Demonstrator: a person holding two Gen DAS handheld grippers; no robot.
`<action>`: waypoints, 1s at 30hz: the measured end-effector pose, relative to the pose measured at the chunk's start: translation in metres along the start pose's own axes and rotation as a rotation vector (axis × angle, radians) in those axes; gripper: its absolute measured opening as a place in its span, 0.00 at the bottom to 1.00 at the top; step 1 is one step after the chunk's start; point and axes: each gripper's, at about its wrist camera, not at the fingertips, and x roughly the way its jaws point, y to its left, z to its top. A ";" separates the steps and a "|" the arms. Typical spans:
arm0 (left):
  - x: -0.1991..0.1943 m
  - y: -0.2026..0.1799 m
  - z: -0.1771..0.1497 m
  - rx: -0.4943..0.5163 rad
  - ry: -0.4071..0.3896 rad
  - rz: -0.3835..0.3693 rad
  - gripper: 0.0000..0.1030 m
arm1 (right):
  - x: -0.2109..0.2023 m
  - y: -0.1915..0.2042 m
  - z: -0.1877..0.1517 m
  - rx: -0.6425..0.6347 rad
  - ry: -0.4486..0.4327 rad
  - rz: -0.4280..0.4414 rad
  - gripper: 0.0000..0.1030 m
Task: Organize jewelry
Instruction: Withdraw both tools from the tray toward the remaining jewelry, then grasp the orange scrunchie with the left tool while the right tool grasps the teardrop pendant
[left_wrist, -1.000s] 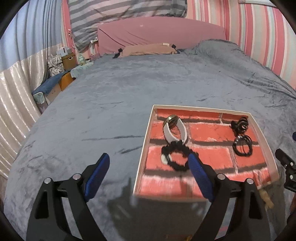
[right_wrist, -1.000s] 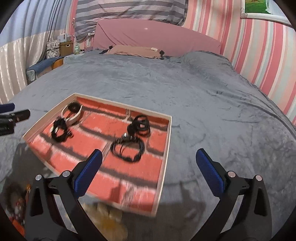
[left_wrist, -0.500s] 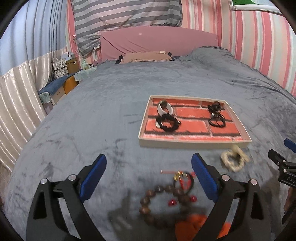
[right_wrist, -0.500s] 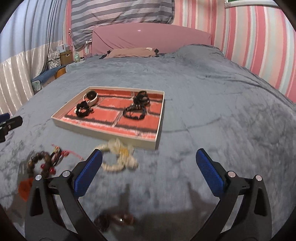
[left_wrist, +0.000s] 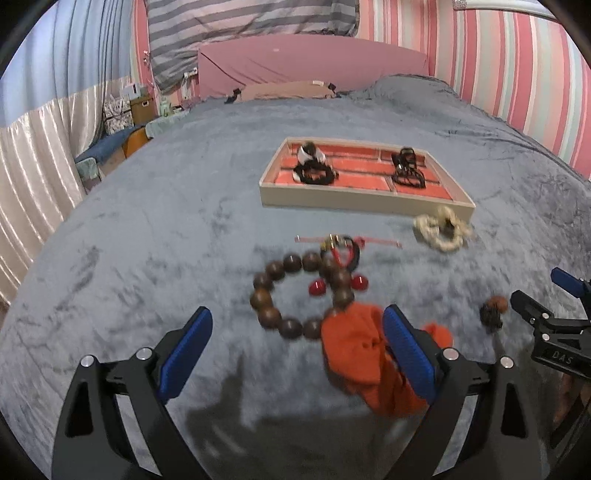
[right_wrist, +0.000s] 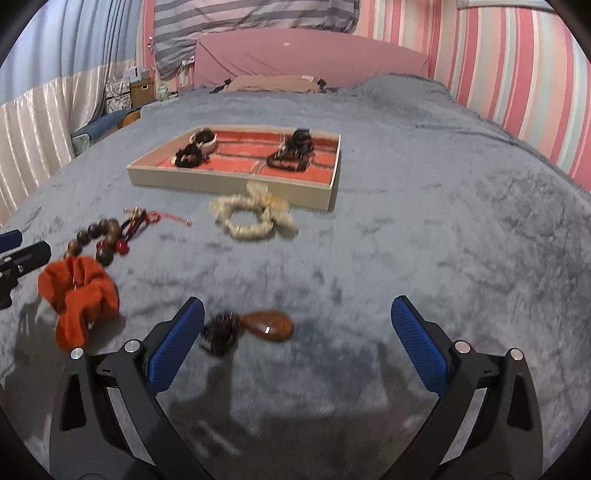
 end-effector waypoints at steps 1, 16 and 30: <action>0.001 0.001 -0.003 0.003 0.003 -0.002 0.89 | 0.001 0.001 -0.003 0.000 0.004 0.002 0.96; 0.021 -0.009 -0.018 0.032 0.029 -0.040 0.89 | 0.021 0.005 -0.010 -0.004 0.058 0.030 0.96; 0.030 -0.014 -0.024 0.052 0.048 -0.126 0.49 | 0.043 0.010 -0.005 -0.006 0.105 0.115 0.60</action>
